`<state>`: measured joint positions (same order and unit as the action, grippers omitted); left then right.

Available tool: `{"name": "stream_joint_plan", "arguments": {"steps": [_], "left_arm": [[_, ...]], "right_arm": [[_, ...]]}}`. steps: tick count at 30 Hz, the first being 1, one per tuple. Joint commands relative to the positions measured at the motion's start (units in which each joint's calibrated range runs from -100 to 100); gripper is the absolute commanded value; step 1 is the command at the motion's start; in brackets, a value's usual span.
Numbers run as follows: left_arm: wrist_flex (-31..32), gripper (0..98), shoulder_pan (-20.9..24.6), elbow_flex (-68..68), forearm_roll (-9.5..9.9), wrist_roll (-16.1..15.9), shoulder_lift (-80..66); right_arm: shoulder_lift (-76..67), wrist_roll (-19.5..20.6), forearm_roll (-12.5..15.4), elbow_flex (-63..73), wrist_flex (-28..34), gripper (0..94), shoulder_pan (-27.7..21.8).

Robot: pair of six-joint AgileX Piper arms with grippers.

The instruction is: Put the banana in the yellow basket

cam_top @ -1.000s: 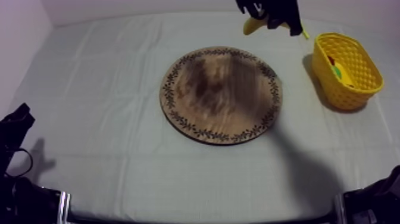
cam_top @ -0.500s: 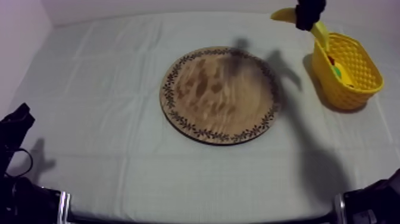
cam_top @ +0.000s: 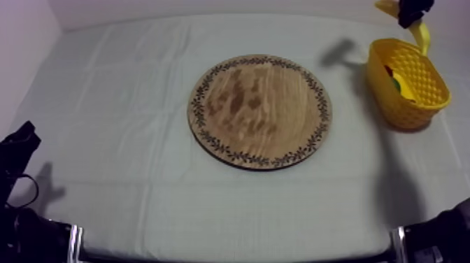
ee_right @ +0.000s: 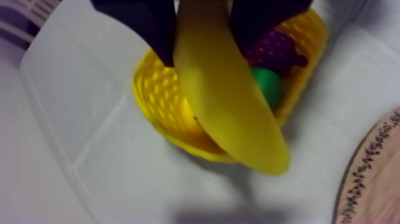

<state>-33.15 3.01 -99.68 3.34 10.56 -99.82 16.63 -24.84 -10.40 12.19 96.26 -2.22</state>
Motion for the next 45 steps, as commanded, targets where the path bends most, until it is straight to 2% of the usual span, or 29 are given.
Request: {"name": "stream_joint_plan", "arguments": {"steps": [1, 12, 19, 29, 31, 39, 42, 45], "left_arm": [[0.01, 0.1, -0.01, 0.01, 0.01, 0.01, 0.0], [0.01, 0.1, -0.01, 0.01, 0.01, 0.01, 0.0], [0.01, 0.1, -0.01, 0.01, 0.01, 0.01, 0.0], [0.01, 0.1, -0.01, 0.01, 0.01, 0.01, 0.0], [0.01, 0.1, -0.01, 0.01, 0.01, 0.01, 0.0], [0.01, 0.1, -0.01, 0.01, 0.01, 0.01, 0.0], [0.01, 0.1, -0.01, 0.01, 0.01, 0.01, 0.0], [0.01, 0.1, -0.01, 0.01, 0.01, 0.01, 0.0]], "right_arm": [[-0.13, -0.15, 0.04, 0.09, 0.06, 17.4, -1.52], [-0.37, -0.01, 0.03, -4.1, -0.56, 16.6, -3.29], [2.52, 2.38, -0.59, -11.71, -6.26, 17.2, -3.09], [8.16, 5.55, -1.32, -14.87, -11.69, 20.3, -4.02], [8.66, 6.29, -1.69, -15.22, -12.82, 26.5, -4.1], [9.05, 7.23, -2.12, -16.99, -14.96, 63.6, -4.45], [8.72, 7.07, -1.87, -17.47, -15.08, 72.5, -4.64], [7.65, 6.66, -1.43, -17.69, -15.07, 77.7, -4.76]]}}
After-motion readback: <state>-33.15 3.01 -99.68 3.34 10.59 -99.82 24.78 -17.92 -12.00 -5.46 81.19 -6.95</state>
